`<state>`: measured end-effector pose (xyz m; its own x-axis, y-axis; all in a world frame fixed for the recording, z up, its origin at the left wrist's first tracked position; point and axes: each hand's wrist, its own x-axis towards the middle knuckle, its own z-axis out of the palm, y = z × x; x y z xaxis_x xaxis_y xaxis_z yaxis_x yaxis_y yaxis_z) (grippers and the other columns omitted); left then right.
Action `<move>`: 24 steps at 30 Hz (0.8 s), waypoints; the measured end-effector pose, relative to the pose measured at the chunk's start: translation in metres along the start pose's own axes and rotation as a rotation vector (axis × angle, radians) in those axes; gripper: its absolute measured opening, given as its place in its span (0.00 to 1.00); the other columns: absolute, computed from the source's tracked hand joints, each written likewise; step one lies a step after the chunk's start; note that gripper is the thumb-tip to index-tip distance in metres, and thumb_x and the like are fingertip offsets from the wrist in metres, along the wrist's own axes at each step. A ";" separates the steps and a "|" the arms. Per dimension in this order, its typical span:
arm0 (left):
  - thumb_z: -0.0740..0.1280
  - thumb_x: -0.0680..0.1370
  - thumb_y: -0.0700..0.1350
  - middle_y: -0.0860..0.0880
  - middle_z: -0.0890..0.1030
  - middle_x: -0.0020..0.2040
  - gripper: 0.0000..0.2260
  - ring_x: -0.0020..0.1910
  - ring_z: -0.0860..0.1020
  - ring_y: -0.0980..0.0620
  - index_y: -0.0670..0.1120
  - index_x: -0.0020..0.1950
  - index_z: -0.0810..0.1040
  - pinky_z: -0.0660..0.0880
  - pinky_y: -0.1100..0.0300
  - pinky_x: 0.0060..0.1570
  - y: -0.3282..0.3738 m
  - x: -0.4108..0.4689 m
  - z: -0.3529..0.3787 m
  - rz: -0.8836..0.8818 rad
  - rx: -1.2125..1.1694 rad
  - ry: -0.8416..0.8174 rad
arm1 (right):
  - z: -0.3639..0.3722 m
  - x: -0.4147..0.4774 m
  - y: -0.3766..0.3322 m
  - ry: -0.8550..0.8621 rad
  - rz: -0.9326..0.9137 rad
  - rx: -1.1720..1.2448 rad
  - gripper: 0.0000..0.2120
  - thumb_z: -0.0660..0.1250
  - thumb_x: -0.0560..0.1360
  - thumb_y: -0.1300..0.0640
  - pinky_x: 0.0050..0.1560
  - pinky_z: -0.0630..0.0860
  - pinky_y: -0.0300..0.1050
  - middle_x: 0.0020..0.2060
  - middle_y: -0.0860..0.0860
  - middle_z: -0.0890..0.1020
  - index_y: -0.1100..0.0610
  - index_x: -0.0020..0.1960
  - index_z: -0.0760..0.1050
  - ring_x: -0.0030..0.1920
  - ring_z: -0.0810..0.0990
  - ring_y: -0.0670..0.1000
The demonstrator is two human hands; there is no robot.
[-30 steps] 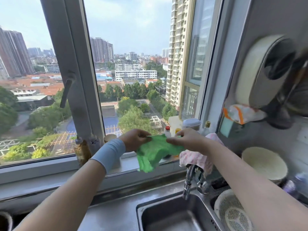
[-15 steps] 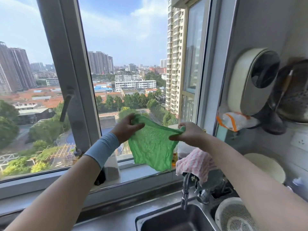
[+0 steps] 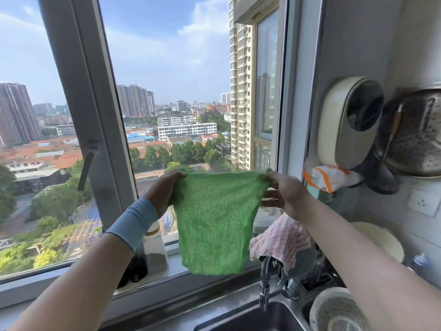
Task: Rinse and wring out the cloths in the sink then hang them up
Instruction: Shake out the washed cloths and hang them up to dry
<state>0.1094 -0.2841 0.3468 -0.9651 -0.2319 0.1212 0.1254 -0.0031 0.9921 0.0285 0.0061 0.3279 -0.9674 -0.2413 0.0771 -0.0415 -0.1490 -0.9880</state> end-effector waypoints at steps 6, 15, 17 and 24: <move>0.64 0.80 0.39 0.43 0.75 0.44 0.03 0.36 0.76 0.46 0.46 0.48 0.74 0.79 0.54 0.26 -0.001 0.012 0.019 0.201 0.181 -0.020 | -0.019 -0.006 0.001 0.231 -0.087 -0.235 0.13 0.66 0.80 0.49 0.53 0.79 0.66 0.46 0.60 0.85 0.58 0.47 0.82 0.48 0.84 0.63; 0.67 0.79 0.41 0.45 0.81 0.41 0.00 0.35 0.81 0.48 0.45 0.48 0.78 0.80 0.54 0.31 -0.014 0.058 0.066 0.021 0.289 -0.236 | -0.092 -0.002 -0.008 0.249 0.157 -0.424 0.14 0.65 0.81 0.56 0.54 0.80 0.59 0.51 0.62 0.82 0.66 0.59 0.78 0.52 0.82 0.62; 0.68 0.79 0.43 0.47 0.81 0.40 0.01 0.31 0.77 0.51 0.47 0.48 0.78 0.76 0.61 0.27 -0.022 0.077 0.091 0.051 0.357 -0.197 | -0.108 0.003 -0.003 0.314 0.160 -0.388 0.13 0.65 0.81 0.58 0.57 0.78 0.61 0.49 0.62 0.83 0.68 0.57 0.79 0.52 0.82 0.62; 0.69 0.79 0.43 0.38 0.79 0.59 0.19 0.51 0.81 0.39 0.38 0.67 0.73 0.80 0.44 0.49 -0.082 0.147 0.180 -0.044 0.585 -0.033 | -0.146 0.043 0.033 0.510 0.194 -0.522 0.15 0.61 0.79 0.66 0.40 0.74 0.41 0.52 0.60 0.83 0.67 0.64 0.75 0.44 0.80 0.56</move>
<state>-0.0843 -0.1434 0.2887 -0.9743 -0.2135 0.0715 -0.0534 0.5275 0.8478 -0.0507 0.1308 0.2785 -0.9599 0.2756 -0.0513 0.1513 0.3556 -0.9223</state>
